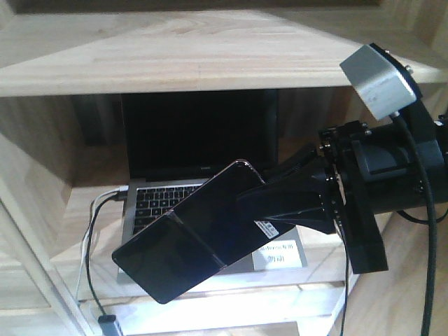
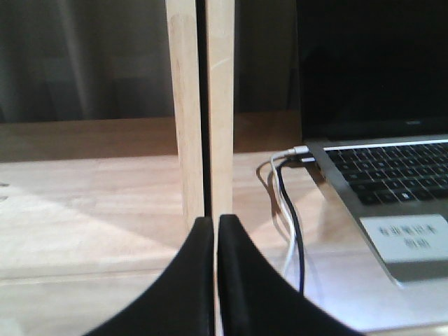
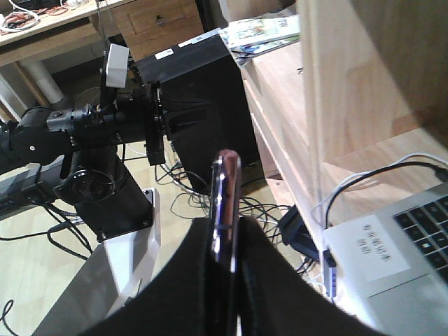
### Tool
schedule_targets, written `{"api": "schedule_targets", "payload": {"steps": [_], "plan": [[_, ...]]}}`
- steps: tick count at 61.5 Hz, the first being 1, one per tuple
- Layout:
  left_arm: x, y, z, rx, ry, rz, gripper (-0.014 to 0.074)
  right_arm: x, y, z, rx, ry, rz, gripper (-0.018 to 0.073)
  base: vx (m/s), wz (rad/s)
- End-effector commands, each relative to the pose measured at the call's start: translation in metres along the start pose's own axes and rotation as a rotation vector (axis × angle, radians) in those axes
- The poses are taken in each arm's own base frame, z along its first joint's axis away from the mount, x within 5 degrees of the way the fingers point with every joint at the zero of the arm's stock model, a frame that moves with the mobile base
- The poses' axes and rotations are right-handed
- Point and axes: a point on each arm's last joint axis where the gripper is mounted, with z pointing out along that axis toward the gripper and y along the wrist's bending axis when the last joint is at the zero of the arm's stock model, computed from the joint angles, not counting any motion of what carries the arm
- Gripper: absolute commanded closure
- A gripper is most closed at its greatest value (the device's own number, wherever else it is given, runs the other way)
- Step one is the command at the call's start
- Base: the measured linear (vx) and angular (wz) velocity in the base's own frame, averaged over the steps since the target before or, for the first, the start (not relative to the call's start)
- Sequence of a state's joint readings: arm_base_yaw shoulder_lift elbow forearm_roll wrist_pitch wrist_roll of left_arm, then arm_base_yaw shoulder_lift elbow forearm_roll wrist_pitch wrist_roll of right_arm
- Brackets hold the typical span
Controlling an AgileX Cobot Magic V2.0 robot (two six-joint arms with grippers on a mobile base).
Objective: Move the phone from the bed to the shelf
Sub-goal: 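Hold the phone in the right gripper in front of the laptop shelf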
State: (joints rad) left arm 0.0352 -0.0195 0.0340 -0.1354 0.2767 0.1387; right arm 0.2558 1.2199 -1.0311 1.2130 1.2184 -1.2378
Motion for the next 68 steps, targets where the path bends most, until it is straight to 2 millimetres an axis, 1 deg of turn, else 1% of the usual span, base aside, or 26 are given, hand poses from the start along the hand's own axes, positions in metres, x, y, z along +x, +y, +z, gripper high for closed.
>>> {"api": "schedule_targets", "payload": {"steps": [1,29,68], "plan": [[-0.0061,0.0008,-0.0005,-0.010,-0.077,-0.013,0.0596,-0.0139,0.0167,-0.0071,-0.083,-0.075,-0.026,0.0561,0.12,0.01],[-0.0061,0.0008,-0.0005,-0.010,-0.077,-0.013,0.0596,-0.0139,0.0167,-0.0071,-0.083,-0.075,-0.026,0.0561,0.08,0.01],[-0.0061,0.0008,-0.0005,-0.010,-0.077,-0.013,0.0596,-0.0141,0.0162,-0.0071,-0.077,-0.077,-0.027,0.0561,0.00,0.00]]}}
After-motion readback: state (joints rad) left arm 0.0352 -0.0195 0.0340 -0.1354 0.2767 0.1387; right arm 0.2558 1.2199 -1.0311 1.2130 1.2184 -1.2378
